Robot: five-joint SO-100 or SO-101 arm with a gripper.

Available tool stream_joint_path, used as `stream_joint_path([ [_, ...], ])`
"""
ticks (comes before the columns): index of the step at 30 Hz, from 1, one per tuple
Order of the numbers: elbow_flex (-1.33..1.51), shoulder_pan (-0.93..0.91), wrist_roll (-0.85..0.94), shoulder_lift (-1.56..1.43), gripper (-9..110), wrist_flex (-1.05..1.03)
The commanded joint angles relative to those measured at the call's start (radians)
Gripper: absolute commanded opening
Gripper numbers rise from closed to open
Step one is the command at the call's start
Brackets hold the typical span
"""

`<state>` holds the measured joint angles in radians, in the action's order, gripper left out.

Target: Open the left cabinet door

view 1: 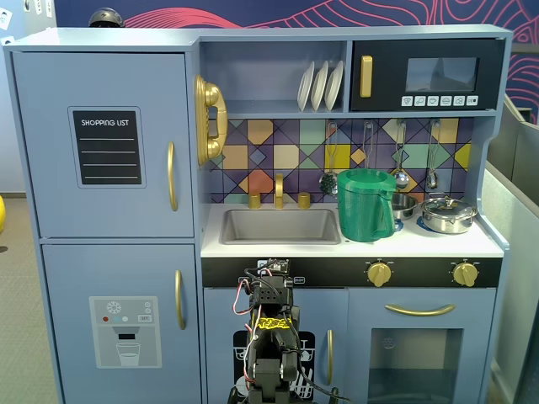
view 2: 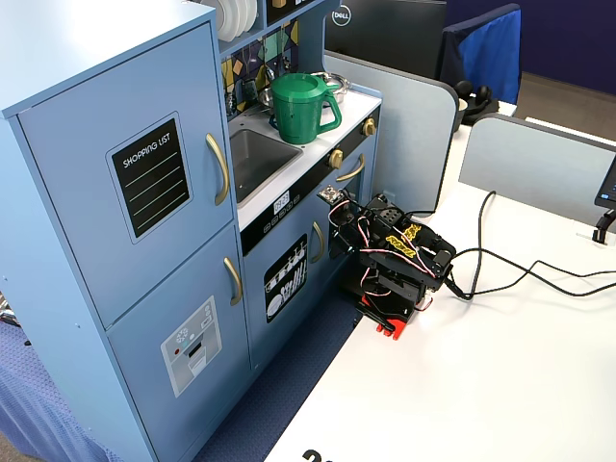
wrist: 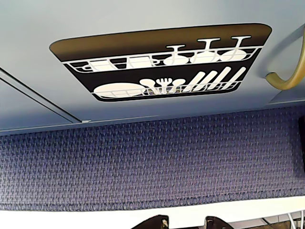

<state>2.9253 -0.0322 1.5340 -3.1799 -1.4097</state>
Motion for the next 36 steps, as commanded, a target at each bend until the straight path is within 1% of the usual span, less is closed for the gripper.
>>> stream_joint_path([
  [1,0.072,-0.02,0.005,0.0,0,-0.1],
  [6,0.032,-0.009,0.057,0.002,0,-0.003],
  [10,-0.08,0.086,0.035,0.003,0,0.055],
  [16,-0.307,0.175,-0.012,0.104,0,0.066],
  [19,-0.405,0.233,-0.043,0.109,0,0.095],
  [23,-0.497,0.31,-0.066,0.109,1,0.164],
  [30,-0.565,0.407,0.029,0.175,3,0.396],
  [32,-0.589,0.453,0.002,0.212,6,0.451],
  [36,-0.666,0.528,-0.018,0.301,8,0.491],
])
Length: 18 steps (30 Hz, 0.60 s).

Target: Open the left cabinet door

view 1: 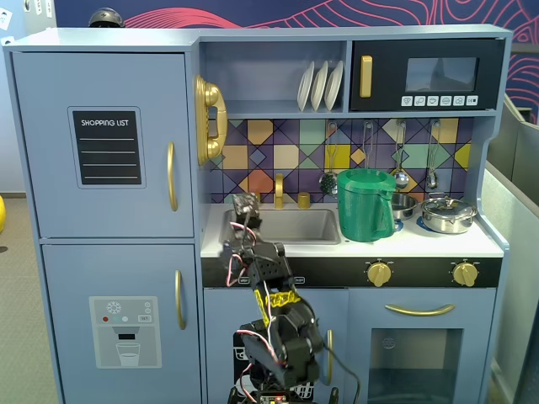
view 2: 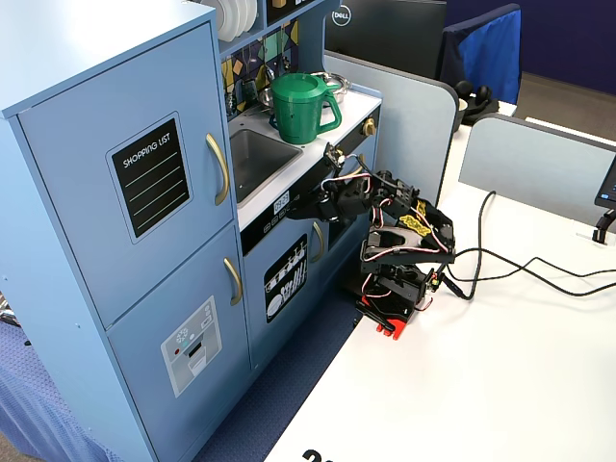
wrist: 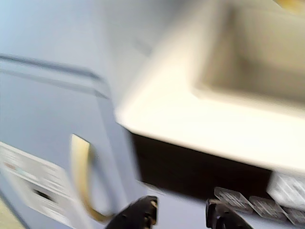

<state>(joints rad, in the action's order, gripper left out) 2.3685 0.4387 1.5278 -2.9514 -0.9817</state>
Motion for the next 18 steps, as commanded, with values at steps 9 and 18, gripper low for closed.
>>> stream_joint_path([
  [9,-0.281,0.149,0.114,0.27,10,0.299],
  [18,-0.342,0.247,0.216,0.407,9,0.637],
])
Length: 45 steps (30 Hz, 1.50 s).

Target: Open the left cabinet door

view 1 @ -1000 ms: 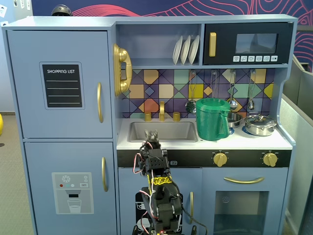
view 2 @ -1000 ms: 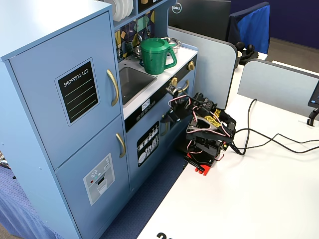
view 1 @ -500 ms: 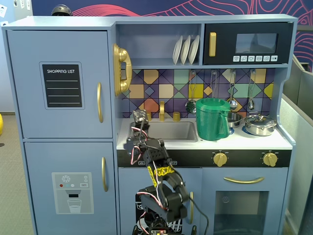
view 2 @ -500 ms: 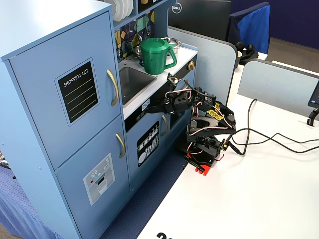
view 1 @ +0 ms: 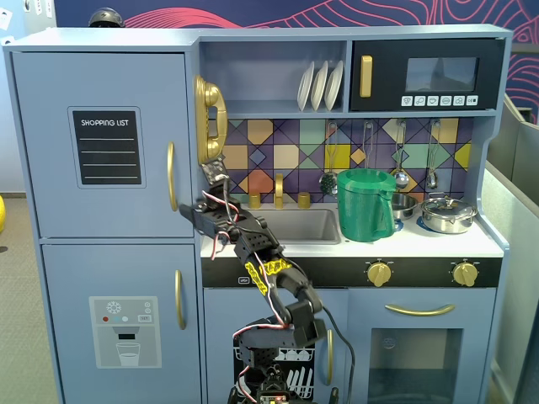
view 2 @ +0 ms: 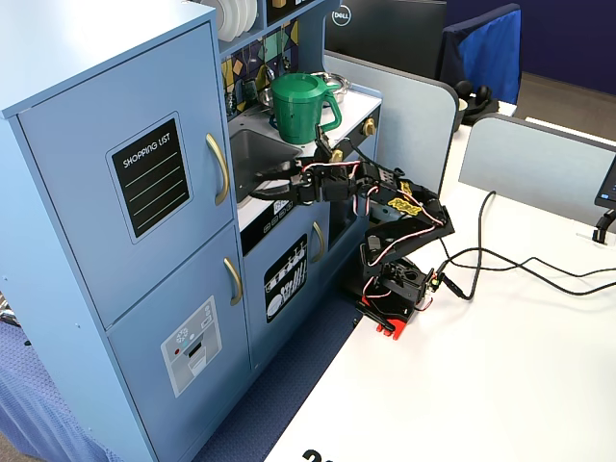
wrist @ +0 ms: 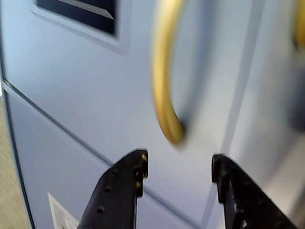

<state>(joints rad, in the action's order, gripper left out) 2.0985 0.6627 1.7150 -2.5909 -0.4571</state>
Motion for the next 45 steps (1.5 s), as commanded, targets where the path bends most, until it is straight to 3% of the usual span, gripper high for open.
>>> stream_joint_path([
  [1,-0.069,0.028,0.029,0.057,9,0.133],
  [25,-0.189,0.054,0.078,0.275,13,0.273],
  [45,0.123,0.38,0.388,0.087,11,0.466],
])
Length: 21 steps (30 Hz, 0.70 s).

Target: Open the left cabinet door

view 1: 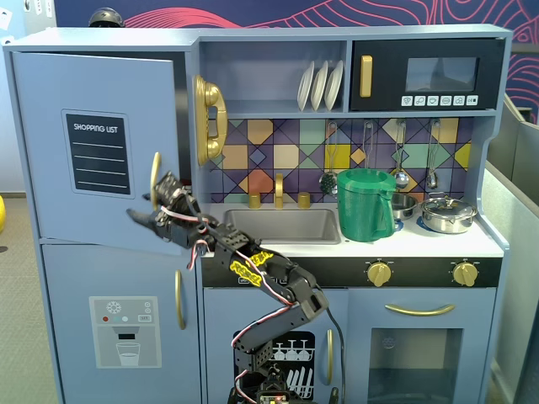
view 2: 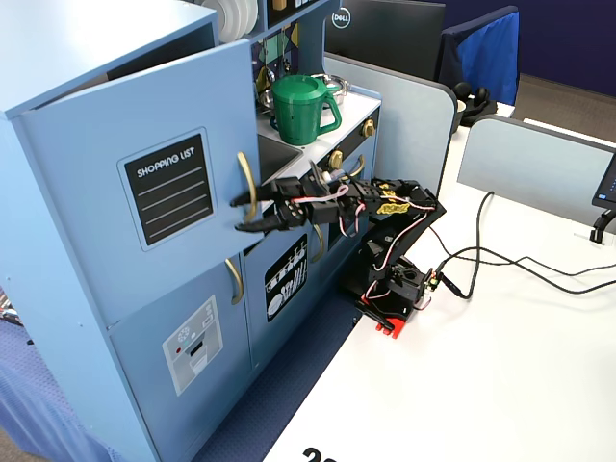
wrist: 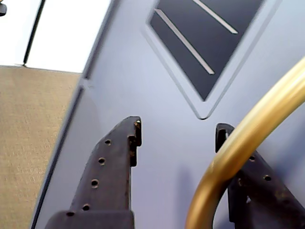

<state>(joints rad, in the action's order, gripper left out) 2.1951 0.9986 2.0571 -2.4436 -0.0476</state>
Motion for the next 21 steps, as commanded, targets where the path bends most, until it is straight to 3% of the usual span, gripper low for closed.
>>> stream_joint_path([
  [1,0.034,0.046,0.051,-0.071,11,0.063],
  [21,0.255,-0.095,-0.002,-0.477,11,-0.023],
])
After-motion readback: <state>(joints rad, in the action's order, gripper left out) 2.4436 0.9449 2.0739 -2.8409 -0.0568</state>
